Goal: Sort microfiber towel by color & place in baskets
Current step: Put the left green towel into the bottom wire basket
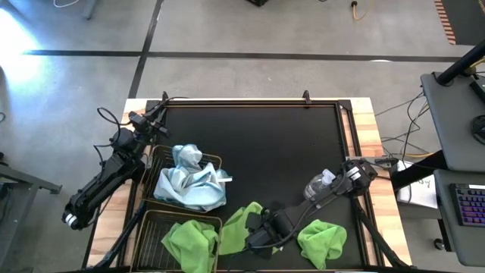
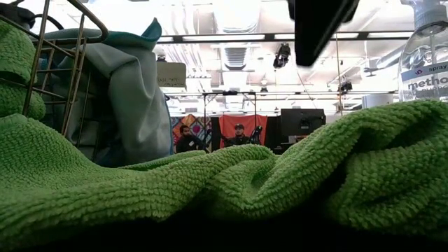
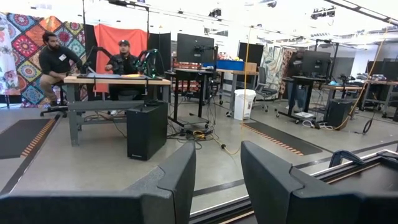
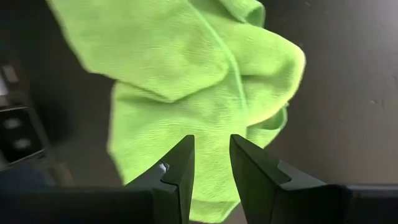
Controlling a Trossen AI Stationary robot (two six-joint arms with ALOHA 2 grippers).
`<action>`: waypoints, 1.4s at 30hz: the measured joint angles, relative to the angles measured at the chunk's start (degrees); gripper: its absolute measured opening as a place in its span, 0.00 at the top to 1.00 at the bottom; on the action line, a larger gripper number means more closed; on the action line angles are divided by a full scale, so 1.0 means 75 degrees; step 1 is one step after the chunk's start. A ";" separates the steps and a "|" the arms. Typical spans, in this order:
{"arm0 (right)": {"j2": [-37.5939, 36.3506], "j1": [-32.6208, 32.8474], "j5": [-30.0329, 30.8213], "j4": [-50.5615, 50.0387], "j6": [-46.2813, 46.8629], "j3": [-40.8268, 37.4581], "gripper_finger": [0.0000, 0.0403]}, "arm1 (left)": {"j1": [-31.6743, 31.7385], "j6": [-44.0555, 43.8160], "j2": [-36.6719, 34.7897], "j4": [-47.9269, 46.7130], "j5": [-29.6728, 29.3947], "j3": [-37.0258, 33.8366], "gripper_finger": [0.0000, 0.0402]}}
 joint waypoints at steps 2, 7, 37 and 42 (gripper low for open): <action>0.0000 -0.0063 -0.0001 0.0061 0.0053 -0.0176 0.76 | 0.0000 0.0000 0.0000 -0.0002 -0.0002 0.0000 0.72; 0.0000 -0.0243 0.0001 0.0126 -0.0031 -0.0484 0.77 | 0.0001 0.0000 0.0000 0.0000 -0.0003 0.0000 0.72; 0.0006 -0.1312 -0.0003 0.1850 -0.1972 -0.1772 0.54 | 0.0000 0.0000 0.0000 0.0000 -0.0003 0.0000 0.72; 0.0006 -0.1328 -0.0004 0.2033 -0.2327 -0.1881 0.48 | 0.0001 0.0000 0.0000 -0.0002 -0.0003 0.0000 0.72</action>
